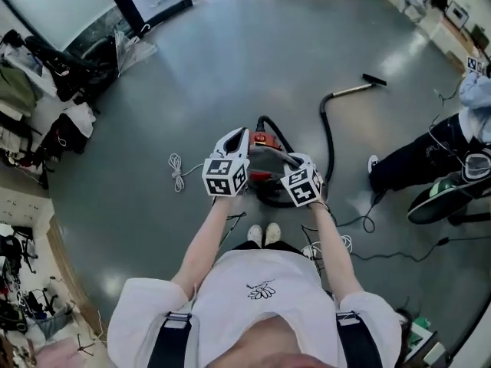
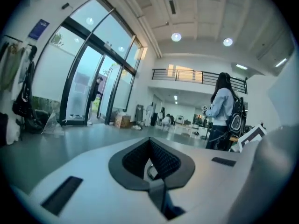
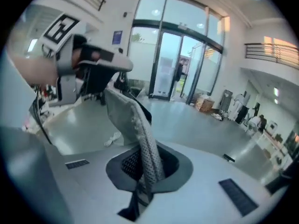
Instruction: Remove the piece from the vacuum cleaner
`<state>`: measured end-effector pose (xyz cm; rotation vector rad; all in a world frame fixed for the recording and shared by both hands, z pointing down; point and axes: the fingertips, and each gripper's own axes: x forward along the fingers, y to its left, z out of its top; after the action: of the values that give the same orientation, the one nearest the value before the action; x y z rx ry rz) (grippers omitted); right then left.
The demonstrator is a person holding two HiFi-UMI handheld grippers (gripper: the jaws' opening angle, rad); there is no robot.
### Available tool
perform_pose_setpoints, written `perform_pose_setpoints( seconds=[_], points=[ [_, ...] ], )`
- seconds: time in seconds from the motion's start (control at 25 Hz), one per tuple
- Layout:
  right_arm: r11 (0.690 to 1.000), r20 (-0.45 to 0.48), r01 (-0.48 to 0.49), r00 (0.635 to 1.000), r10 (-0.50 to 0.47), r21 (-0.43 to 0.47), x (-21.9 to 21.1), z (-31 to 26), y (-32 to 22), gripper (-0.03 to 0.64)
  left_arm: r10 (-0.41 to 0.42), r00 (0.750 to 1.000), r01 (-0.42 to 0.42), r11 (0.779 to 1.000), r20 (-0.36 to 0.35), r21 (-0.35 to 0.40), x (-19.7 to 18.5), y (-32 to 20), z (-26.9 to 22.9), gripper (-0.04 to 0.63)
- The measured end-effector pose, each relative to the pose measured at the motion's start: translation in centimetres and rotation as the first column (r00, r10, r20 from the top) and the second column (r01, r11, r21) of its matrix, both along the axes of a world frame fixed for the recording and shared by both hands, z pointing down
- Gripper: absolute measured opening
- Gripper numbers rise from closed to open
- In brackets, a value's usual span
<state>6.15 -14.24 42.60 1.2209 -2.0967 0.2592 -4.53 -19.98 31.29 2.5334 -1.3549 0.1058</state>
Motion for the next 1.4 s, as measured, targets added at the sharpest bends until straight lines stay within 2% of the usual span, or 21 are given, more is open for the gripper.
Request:
perform_pose_setpoints(
  seconds=[0.08,0.2,0.4,0.6,0.68,0.84,1.04,1.4],
  points=[
    [0.995,0.106,-0.060,0.993,0.051,0.082,0.0,-4.9,-1.3,0.023,-0.001,1.000,0.003,0.996,-0.026,0.086,-0.9,0.8,-4.0,0.005],
    [0.969,0.193,-0.108,0.979,0.066,0.220,-0.4,-12.1,-2.8,0.023,-0.017,0.998,0.027,0.981,-0.053,0.192,-2.7,1.7,-9.0,0.005],
    [0.895,0.235,-0.141,0.971,0.042,0.423,-0.7,-22.4,-2.5,0.023,-0.053,0.987,0.095,0.953,-0.149,0.288,-4.3,2.9,-14.7,0.005],
    [0.831,0.264,-0.173,0.964,0.032,0.529,0.5,-28.6,-0.1,0.023,-0.089,0.969,0.171,0.915,-0.231,0.365,-5.8,4.0,-18.9,0.005],
    [0.812,0.276,-0.194,0.960,0.043,0.551,0.8,-29.5,0.7,0.023,-0.092,0.973,0.171,0.904,-0.213,0.392,-6.3,4.5,-19.8,0.005],
    [0.794,0.343,-0.259,0.937,0.068,0.550,1.2,-29.8,1.2,0.023,-0.086,0.988,0.132,0.896,-0.127,0.424,-5.9,5.8,-19.9,0.005],
    [0.787,0.369,-0.292,0.925,0.089,0.543,0.8,-29.0,1.9,0.023,-0.078,0.990,0.122,0.902,-0.120,0.415,-5.8,6.4,-19.5,0.005],
    [0.774,0.369,-0.298,0.925,0.090,0.558,1.9,-29.4,2.8,0.023,-0.060,0.993,0.100,0.897,-0.104,0.430,-4.6,7.2,-19.8,0.005]
  ],
)
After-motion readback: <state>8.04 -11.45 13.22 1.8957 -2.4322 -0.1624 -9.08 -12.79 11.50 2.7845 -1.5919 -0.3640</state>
